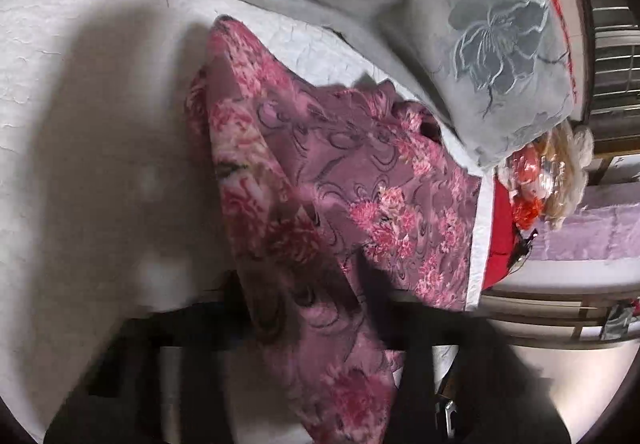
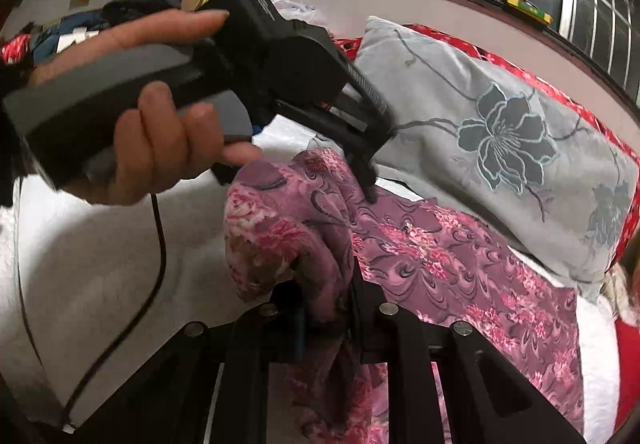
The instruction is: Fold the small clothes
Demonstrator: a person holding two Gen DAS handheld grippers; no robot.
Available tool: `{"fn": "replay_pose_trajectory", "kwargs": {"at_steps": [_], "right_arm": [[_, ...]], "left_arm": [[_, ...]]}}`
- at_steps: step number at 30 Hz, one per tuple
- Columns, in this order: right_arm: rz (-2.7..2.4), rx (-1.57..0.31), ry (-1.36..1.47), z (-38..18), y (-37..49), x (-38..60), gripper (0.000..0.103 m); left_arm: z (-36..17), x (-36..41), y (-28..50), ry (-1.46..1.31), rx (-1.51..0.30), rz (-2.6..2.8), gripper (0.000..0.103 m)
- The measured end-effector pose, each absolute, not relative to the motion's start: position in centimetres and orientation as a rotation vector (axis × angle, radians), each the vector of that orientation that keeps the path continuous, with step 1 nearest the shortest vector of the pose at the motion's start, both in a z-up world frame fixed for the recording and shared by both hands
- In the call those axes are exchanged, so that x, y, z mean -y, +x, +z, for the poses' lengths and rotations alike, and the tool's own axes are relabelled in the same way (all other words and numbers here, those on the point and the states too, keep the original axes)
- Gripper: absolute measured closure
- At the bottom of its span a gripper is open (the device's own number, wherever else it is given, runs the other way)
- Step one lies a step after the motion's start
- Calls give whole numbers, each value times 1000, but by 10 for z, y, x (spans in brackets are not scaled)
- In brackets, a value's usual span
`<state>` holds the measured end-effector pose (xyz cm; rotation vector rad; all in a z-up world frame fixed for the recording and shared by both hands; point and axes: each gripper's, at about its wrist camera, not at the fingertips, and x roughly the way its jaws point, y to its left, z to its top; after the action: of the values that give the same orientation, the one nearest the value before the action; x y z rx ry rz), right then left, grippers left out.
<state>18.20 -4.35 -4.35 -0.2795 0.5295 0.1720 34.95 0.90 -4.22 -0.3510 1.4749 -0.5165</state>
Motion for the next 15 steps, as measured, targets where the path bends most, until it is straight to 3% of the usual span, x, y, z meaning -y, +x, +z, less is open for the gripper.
{"fn": "replay_pose_trajectory", "kwargs": {"at_steps": [2,4,15], "right_arm": [[176,-530,-242,-40,180,51,87],[176,-523,-208,-37,178,57,87],[163,-487,48,-10,149,121,87]], "left_arm": [[-35,-6,346,-330,-1452,-492,89],[-25,-4,343,-336,-1430,-489,93],[33,59,315,-246,-1321,-507,94]]}}
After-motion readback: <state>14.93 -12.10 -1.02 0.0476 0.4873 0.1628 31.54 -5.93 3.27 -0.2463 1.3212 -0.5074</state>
